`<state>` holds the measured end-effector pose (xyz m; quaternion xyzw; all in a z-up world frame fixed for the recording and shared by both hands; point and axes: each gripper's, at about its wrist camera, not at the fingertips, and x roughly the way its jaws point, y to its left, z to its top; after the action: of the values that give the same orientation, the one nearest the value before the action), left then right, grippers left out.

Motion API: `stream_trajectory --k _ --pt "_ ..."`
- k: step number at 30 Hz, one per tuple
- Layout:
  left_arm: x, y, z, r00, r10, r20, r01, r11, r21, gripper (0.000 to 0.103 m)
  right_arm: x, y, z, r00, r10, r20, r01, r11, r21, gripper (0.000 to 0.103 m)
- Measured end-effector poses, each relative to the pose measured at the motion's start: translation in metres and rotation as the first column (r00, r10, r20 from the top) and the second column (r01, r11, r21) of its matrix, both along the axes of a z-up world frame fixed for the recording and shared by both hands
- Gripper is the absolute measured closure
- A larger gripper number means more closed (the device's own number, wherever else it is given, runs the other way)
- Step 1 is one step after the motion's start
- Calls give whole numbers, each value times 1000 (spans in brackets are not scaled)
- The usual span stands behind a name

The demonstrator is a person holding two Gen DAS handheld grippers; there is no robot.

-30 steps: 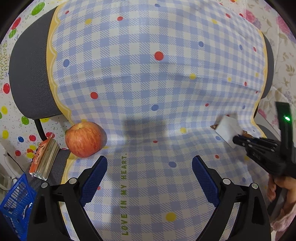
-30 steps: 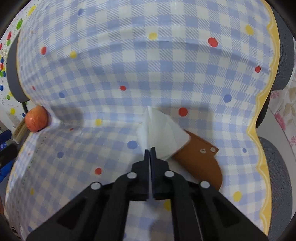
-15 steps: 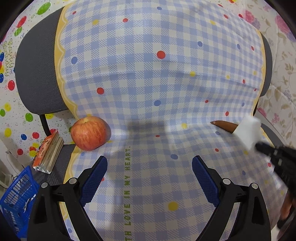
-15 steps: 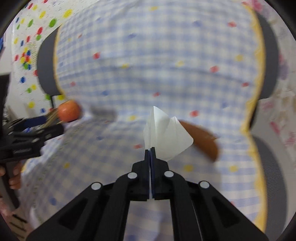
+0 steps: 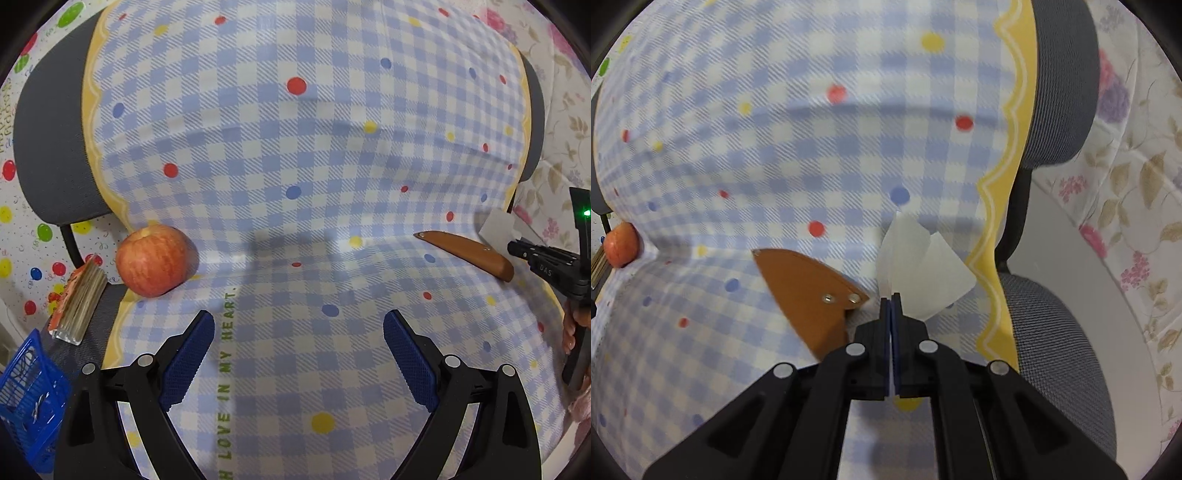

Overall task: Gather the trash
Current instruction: 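Grasp the brown leather piece with the left gripper while the right holds the paper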

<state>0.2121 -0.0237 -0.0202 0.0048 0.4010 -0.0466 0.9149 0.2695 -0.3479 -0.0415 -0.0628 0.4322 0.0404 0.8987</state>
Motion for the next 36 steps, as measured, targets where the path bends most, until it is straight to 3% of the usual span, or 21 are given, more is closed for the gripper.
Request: stream_trajectory --k 6,15,18,25,33,34,36 --pt "5 -4 -2 1000 -14 -2 14 1000 -5 11 -10 13 3 994 105 -42 -102 993 56 101" --pt "-12 -2 4 1000 -23 17 23 1000 -1 11 -85 85 15 953 300 -43 -292 946 140 101" --pt "-22 -1 6 999 -27 26 27 1000 1 11 -105 102 17 946 322 -31 -314 938 149 101" --pt "-34 -19 7 994 -103 40 102 994 31 11 -129 100 40 978 206 35 -208 973 100 101" --pt "-22 -62 -11 977 -215 -1 215 976 45 14 -138 63 59 994 67 84 -78 987 142 101" --pt "-19 -68 -14 973 -231 -5 231 972 45 15 -138 60 60 994 62 87 -75 986 148 101" --pt "-15 -75 -18 968 -252 -16 252 967 45 40 -139 53 60 994 49 93 -63 985 159 101"
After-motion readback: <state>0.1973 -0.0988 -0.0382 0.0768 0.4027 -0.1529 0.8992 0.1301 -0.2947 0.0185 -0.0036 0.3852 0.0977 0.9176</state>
